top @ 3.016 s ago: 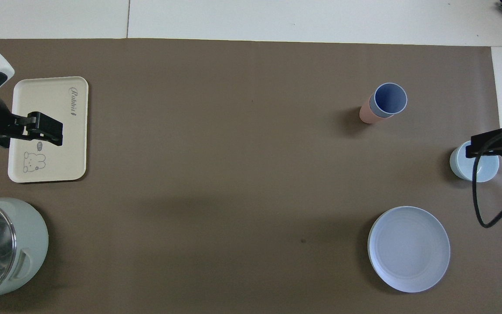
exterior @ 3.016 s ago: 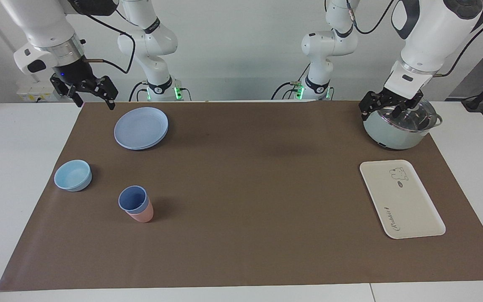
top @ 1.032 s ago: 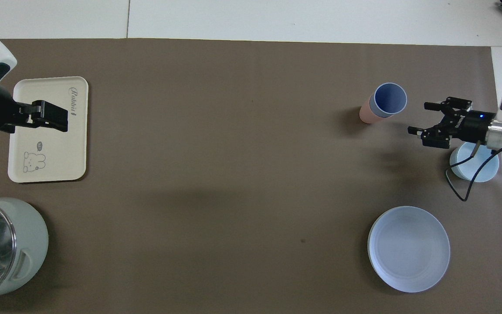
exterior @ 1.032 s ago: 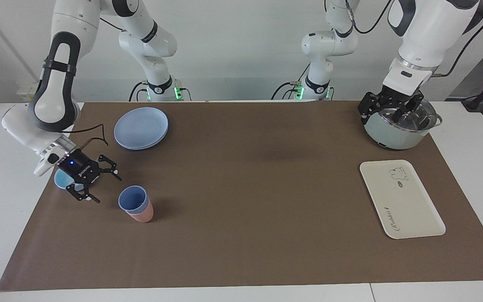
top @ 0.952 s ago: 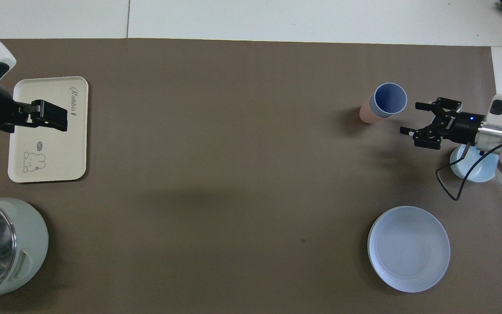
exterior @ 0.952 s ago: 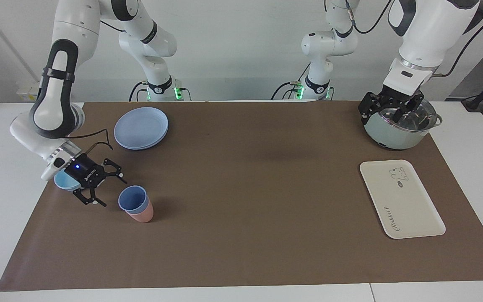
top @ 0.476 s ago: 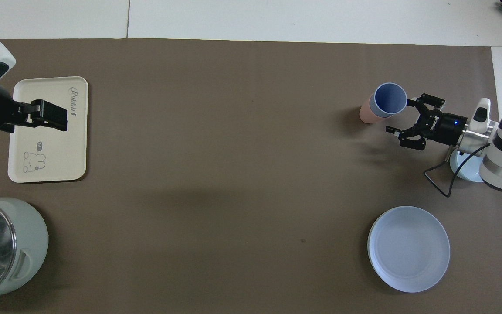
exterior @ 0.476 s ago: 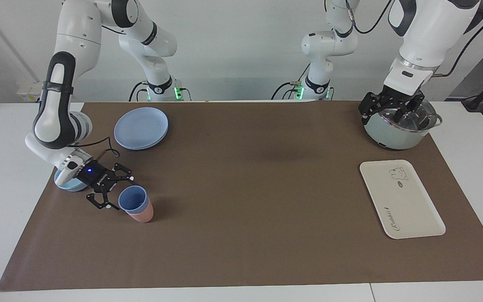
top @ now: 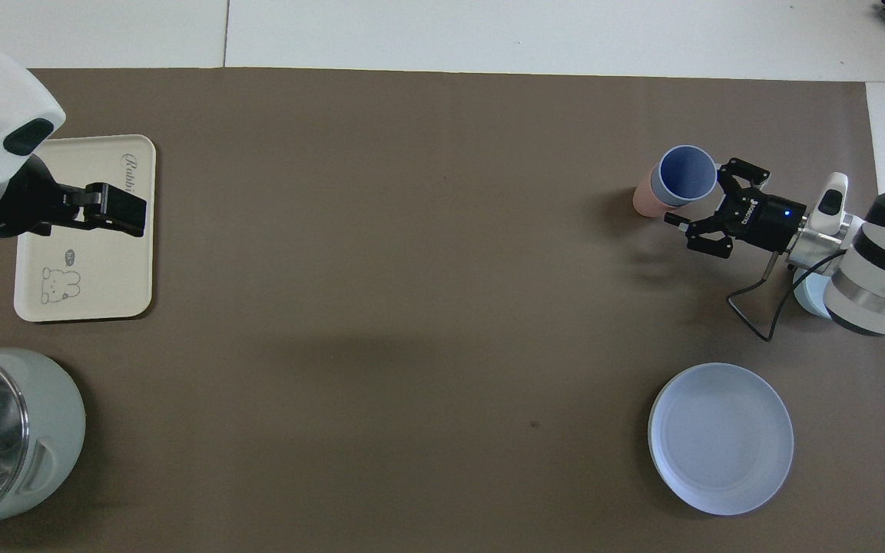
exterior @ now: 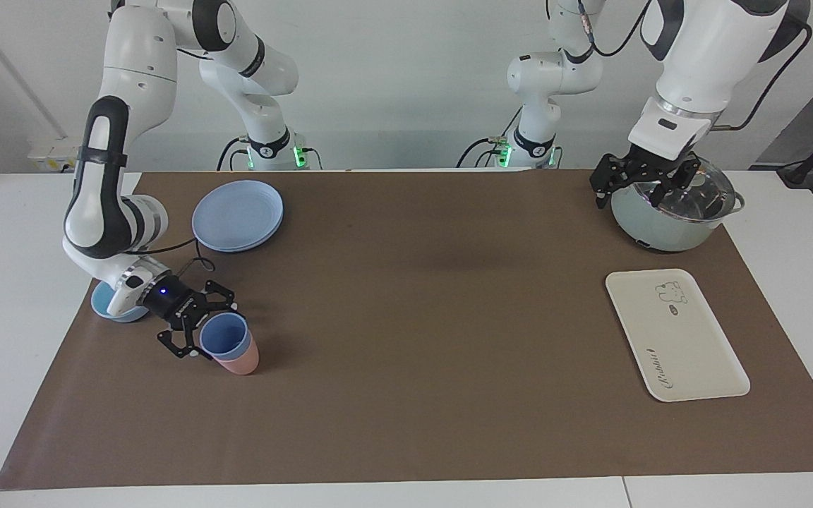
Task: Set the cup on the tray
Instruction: 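Lower the right gripper onto the blue cup rim and close it, then lift the blue cup with the right gripper while the left gripper approaches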
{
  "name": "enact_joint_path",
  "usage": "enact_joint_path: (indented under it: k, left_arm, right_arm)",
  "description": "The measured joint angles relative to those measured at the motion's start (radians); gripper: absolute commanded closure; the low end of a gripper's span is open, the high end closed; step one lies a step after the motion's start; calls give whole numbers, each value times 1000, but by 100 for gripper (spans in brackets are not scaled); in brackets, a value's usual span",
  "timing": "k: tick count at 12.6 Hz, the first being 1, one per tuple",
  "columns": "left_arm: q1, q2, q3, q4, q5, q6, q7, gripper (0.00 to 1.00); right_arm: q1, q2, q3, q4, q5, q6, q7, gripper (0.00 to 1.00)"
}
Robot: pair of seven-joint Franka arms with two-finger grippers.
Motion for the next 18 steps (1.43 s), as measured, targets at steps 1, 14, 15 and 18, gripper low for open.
enact_joint_path:
  k: [1, 14, 15, 18]
  left_arm:
    - [-11, -4, -1, -10, 0, -1, -1, 0]
    - [-25, -19, 0, -29, 0, 1, -2, 0]
    - [-27, -19, 0, -29, 0, 2, -4, 0]
    - [-29, -20, -1, -29, -25, 30, -60, 0]
  right_arm:
    - [1, 7, 0, -1, 16, 0, -17, 0]
    - [44, 20, 0, 7, 110, 61, -47, 100]
    - [46, 20, 0, 10, 110, 61, -41, 100]
    - [81, -2, 0, 29, 56, 84, 46, 100]
